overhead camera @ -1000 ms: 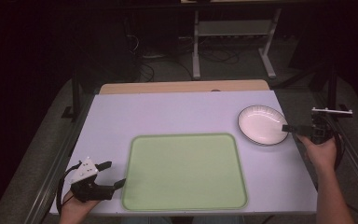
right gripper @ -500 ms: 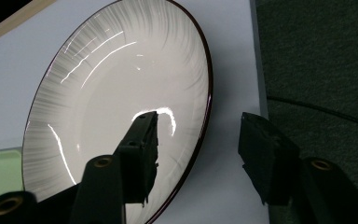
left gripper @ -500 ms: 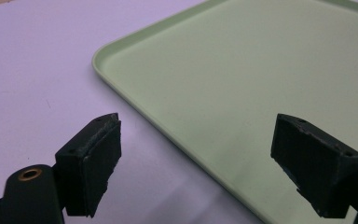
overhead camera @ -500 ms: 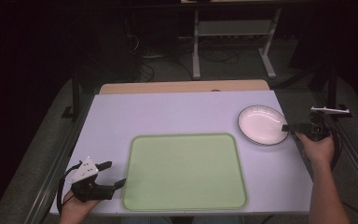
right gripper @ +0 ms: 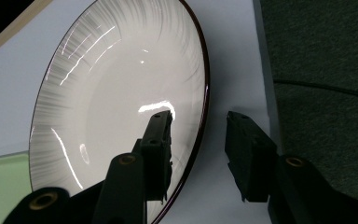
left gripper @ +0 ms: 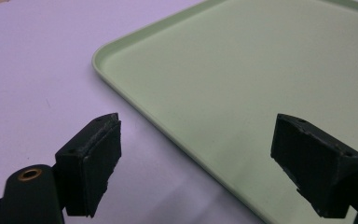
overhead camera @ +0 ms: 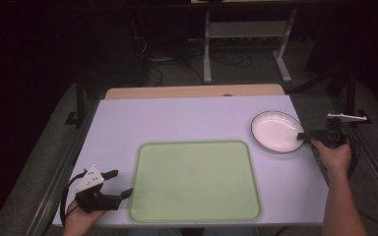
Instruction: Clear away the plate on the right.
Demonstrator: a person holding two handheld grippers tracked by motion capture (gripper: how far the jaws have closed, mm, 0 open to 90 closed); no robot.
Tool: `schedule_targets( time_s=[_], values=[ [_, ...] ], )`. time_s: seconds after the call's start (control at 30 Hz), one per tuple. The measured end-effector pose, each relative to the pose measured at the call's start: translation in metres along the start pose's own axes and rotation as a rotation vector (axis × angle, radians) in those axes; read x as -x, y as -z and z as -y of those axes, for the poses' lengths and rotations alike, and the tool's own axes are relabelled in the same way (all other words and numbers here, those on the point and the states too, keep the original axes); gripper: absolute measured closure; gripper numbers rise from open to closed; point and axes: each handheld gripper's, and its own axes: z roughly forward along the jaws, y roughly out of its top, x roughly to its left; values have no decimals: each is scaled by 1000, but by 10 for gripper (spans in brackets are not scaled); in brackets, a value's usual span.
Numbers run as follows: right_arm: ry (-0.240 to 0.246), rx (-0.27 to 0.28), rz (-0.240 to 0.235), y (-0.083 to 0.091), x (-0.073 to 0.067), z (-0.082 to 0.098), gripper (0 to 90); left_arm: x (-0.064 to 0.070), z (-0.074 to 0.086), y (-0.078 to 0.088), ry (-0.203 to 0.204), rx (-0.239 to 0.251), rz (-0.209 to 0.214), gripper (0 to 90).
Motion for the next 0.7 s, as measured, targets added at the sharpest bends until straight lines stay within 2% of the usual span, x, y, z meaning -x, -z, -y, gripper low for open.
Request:
schedule_targets(
  time_s=[0.47, 0.53, 0.6, 0.7],
  values=[
    [-76, -5, -52, -5, 4, 0, 692, 0, 0, 0, 0, -1, 0, 159],
    [-80, -5, -54, -6, 4, -1, 702, 0, 0, 0, 0, -1, 0, 159],
    [-84, -12, -38, -8, 3, 0, 770, 0, 0, 0, 0, -2, -2, 159],
    [-90, -8, -32, -9, 2, 0, 786, 0, 0, 0, -1, -1, -2, 159]
  ],
)
